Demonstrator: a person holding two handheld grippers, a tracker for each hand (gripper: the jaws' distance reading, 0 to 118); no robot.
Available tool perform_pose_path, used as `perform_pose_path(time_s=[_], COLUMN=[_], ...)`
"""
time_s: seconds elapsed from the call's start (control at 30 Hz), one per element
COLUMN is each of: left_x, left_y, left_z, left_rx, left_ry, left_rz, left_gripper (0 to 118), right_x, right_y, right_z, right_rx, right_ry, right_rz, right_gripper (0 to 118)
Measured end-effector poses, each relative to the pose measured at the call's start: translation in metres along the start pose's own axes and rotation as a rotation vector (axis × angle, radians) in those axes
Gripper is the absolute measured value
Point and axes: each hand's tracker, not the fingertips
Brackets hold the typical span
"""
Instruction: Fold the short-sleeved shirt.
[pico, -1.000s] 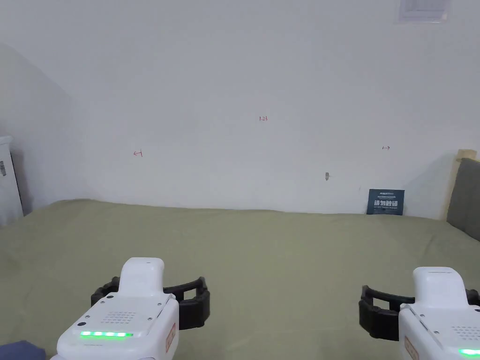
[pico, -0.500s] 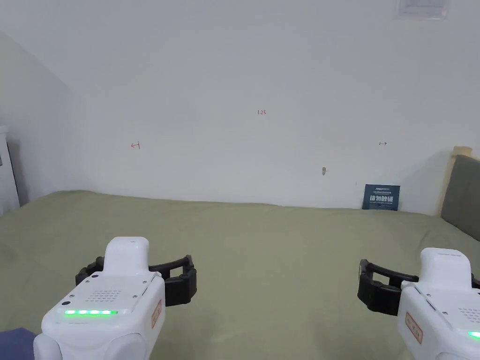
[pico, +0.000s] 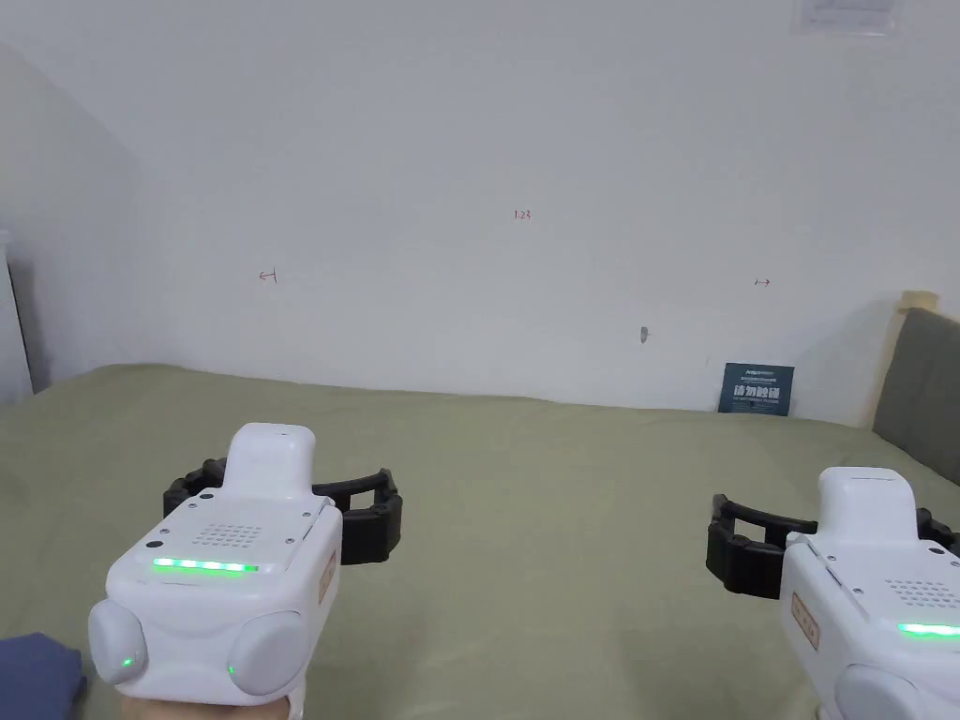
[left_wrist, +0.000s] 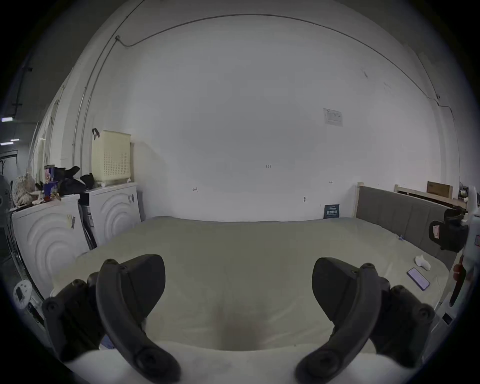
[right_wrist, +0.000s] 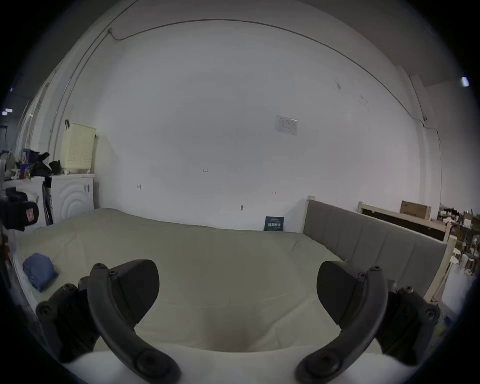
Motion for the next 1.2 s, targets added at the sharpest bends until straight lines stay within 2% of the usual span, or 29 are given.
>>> perform_pose_path(time_s=[0.33,0.47,0.67,0.97,1.2], left_x=[0.009,0.01,0.008,0.008,0.0], left_y=[-0.009,-0.012,-0.016,-0.015,-0.004], left_z=[-0.007,-0.014,-0.016,-0.014,-0.012], left_rx=[-0.01,-0.022,-0.032,-0.044,-0.033], left_ry=[-0.001,0.001,-0.019,-0.015,-0.018], left_rz=[0.002,-0.018,0.017,0.017,0.044], left_gripper=[117,117,117,117,117], right_x=[-0.002,-0.006,-0.007,-0.001,0.01], right_y=[0.004,0.001,-0.004,-0.002,0.006], right_z=[-0.009,-0.016,-0.014,-0.014,-0.012], right_rx=[0.057,0.027,0.022,0.017,0.006], right_ry=[0.047,0.04,0.084,0.092,0.088], right_rz=[-0.046,-0.023,-0.035,-0.128,-0.16], right_gripper=[118,118,118,118,118])
